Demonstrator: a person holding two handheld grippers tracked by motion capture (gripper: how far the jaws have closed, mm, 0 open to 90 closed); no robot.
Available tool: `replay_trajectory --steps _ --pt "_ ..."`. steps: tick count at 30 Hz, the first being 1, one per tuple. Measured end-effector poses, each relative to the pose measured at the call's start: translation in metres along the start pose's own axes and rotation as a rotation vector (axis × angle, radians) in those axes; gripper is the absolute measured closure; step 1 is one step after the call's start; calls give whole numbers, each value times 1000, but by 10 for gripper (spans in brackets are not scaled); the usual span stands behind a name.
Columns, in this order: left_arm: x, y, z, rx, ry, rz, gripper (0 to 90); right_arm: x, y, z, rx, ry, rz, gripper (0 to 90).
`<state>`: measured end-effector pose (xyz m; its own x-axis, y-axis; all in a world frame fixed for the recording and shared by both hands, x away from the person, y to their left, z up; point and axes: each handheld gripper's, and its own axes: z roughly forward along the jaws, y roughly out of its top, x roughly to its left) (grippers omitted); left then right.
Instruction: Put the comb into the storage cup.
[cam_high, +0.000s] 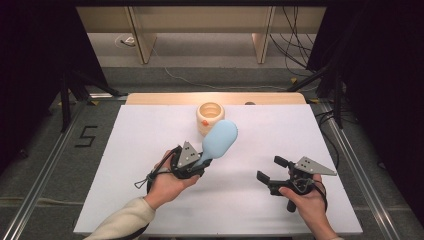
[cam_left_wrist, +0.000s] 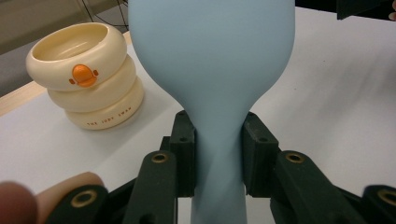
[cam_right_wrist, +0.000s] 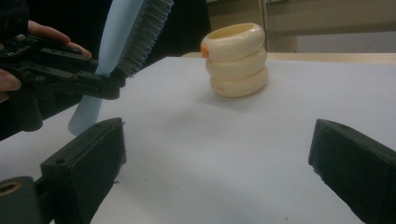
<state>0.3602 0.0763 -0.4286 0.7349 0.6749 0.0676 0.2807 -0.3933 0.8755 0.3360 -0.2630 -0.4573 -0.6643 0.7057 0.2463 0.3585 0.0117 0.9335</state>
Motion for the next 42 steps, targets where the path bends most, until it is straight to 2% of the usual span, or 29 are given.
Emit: replay_trajectory --steps 11,22,42 --pt "-1 0 1 3 -3 0 695 4 4 11 -6 20 9 58" --pt "-2 0 2 2 -7 -8 695 7 8 16 -17 34 20 61" --pt "-7 -1 7 8 -17 1 695 17 17 24 -33 71 18 63"
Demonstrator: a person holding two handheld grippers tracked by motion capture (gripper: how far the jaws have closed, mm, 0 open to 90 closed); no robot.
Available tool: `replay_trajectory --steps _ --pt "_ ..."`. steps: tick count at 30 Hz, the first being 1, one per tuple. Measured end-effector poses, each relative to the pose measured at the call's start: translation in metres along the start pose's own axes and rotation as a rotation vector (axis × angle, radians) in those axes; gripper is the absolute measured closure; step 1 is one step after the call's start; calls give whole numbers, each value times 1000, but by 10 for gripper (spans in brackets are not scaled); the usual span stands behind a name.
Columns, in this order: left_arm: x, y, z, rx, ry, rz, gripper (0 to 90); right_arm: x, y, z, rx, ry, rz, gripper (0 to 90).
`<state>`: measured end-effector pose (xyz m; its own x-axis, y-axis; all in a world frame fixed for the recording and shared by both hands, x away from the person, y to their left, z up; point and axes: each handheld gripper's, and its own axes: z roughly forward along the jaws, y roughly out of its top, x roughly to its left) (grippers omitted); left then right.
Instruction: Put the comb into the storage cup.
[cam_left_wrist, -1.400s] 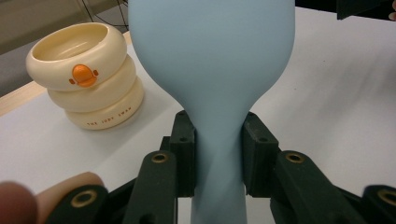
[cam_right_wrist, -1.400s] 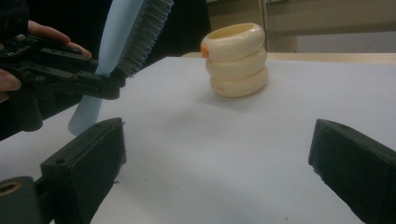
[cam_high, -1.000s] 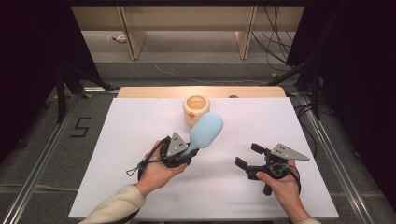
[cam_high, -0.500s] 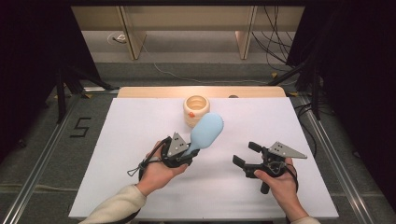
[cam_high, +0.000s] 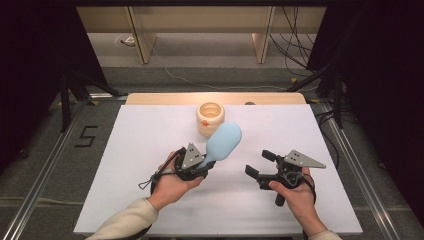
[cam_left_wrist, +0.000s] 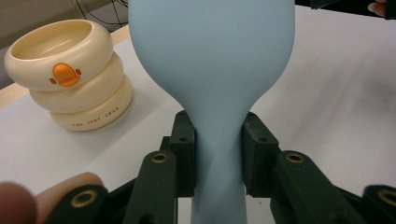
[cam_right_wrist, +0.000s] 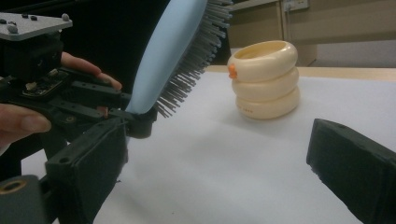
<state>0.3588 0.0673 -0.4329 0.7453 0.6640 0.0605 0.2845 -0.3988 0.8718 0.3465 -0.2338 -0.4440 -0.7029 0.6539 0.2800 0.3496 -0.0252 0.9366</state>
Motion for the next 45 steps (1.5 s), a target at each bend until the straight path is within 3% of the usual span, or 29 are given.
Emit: replay_trajectory --steps 45 --pt "-19 2 8 2 -43 22 695 13 15 32 -20 33 -13 61"
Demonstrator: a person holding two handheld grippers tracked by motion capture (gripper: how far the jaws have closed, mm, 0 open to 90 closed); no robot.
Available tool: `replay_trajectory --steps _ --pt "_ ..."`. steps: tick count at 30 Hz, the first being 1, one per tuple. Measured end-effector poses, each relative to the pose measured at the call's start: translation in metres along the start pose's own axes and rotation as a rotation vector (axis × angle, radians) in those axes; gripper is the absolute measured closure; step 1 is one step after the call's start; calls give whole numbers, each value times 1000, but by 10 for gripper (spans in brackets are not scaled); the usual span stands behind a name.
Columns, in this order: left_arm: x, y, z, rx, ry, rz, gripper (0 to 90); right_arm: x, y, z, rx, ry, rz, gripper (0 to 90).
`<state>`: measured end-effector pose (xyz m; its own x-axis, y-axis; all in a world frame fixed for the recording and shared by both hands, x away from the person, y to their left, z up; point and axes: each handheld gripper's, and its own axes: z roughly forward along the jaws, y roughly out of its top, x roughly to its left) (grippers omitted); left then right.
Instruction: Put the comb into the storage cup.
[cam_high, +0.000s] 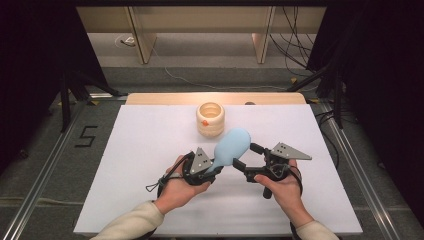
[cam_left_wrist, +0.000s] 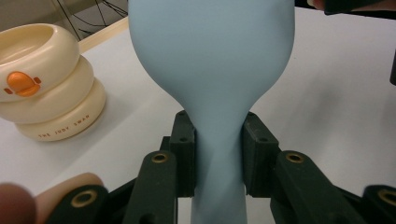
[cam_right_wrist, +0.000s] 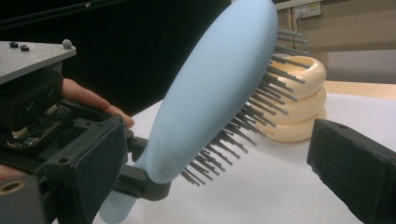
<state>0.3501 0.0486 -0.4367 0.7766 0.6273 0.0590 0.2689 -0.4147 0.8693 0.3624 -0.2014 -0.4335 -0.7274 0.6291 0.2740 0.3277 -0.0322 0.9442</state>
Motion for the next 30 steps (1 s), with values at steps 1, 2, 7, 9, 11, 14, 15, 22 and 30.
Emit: replay_trajectory --steps 1,2,7,9,11,14,15,22,30 --pt "0 0 0 -1 -1 -2 695 0 1 1 0 0 1 60" --pt "0 0 0 -1 -1 -2 695 0 1 2 -2 -1 -2 61" --pt "-3 0 1 -3 -8 -1 695 0 3 5 -2 0 -2 61" --pt "-3 0 2 -1 -10 0 695 1 3 7 -2 1 2 61" --pt "-4 0 2 -1 -10 0 695 1 4 9 -3 2 1 61" --pt "-5 1 2 -6 -9 0 695 1 4 10 -2 1 2 61" --pt "-5 1 2 -6 -10 3 695 0 4 12 -1 2 5 61" --pt "-8 1 3 -8 -15 3 695 1 4 17 -1 7 13 65" --pt "-10 1 5 -12 -11 3 695 1 5 22 -5 11 26 96"
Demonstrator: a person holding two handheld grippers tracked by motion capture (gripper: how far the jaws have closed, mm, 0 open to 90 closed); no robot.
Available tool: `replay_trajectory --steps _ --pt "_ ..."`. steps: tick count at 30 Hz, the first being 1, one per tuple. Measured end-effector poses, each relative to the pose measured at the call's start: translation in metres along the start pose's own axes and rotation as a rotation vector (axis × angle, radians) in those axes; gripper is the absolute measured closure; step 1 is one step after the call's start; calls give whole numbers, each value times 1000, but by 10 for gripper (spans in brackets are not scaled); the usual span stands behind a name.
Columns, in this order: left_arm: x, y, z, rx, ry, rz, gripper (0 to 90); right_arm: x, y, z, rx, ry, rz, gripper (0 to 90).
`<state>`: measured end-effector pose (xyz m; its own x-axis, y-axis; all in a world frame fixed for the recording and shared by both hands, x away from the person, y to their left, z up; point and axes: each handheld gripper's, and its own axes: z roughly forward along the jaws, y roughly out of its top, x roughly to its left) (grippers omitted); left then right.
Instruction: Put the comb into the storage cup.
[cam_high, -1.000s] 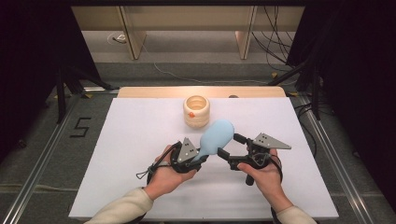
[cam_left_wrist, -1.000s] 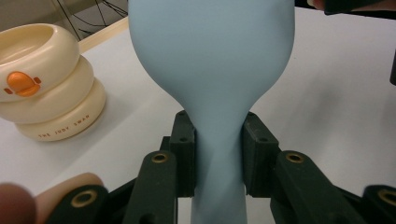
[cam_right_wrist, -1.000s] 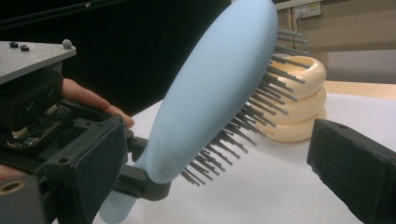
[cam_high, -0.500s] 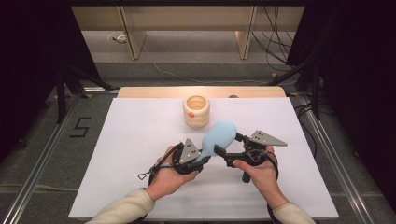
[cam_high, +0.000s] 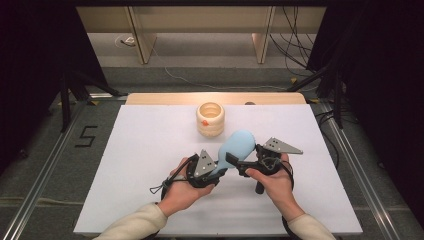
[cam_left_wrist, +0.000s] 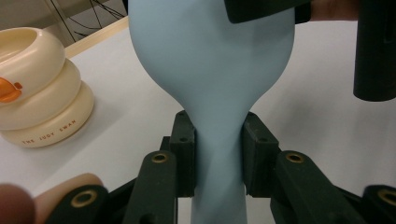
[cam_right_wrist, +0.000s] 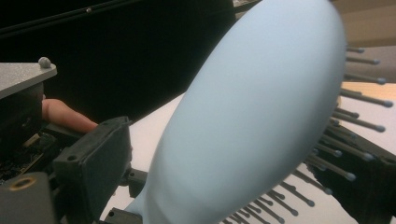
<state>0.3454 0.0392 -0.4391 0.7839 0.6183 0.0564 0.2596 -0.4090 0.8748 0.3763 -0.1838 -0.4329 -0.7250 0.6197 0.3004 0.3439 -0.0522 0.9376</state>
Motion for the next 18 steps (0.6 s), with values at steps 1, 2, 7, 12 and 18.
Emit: replay_trajectory --steps 1,2,7,12,18 --pt "0 0 0 -1 1 -1 695 0 0 0 -1 0 1 98" --pt "0 0 0 -2 3 -2 695 0 0 1 -3 0 2 101" --pt "0 0 0 -2 3 -3 695 0 0 2 -11 3 13 137" --pt "0 0 1 -2 -2 -2 695 0 0 3 -11 3 19 159" --pt "-1 -1 1 -5 -2 -1 695 1 0 5 -11 12 25 221"
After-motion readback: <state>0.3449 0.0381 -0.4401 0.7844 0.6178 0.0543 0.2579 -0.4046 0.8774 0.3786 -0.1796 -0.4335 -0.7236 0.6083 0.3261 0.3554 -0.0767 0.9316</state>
